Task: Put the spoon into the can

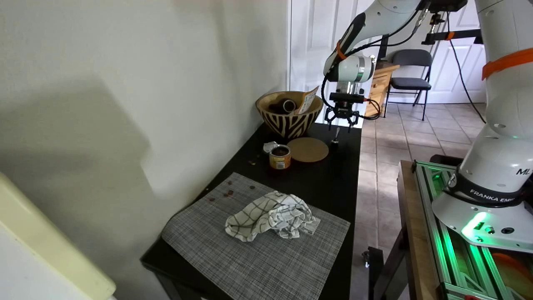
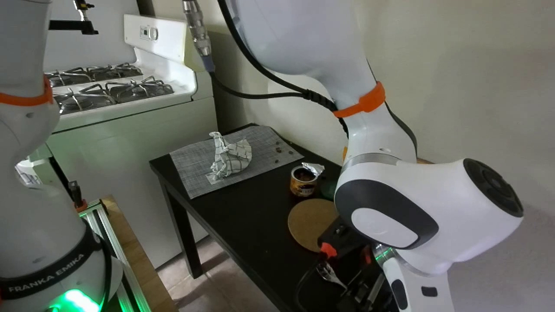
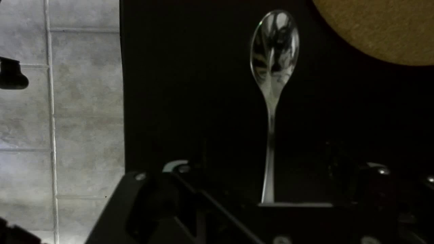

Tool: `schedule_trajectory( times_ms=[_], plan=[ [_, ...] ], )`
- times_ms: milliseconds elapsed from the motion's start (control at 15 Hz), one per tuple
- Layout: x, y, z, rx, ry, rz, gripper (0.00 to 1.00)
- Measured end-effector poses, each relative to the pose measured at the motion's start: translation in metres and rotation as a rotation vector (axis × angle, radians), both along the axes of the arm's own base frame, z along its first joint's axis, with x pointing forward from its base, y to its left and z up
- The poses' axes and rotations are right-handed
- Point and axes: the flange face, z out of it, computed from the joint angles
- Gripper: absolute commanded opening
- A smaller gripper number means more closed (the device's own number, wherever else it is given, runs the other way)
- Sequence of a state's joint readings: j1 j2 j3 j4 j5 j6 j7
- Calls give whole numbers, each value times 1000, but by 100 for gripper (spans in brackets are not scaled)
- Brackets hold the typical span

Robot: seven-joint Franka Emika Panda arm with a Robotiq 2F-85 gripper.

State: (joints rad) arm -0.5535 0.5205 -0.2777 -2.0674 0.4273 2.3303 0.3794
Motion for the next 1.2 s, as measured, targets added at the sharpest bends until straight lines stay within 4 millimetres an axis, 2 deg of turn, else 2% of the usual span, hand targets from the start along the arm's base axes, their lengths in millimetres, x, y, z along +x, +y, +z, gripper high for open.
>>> schedule_trajectory(
  times_ms=[67,200,533,667,933,1200],
  plan=[
    [2,3,-2,7,7,4,59],
    [4,8,-7,12,20,8,41],
    [3,10,-16,12,42,8,3],
    [2,9,-15,9,44,6,0],
    [-3,6,-14,1,55,6,2],
    [-9,15,-6,-2,60,44,2]
  ],
)
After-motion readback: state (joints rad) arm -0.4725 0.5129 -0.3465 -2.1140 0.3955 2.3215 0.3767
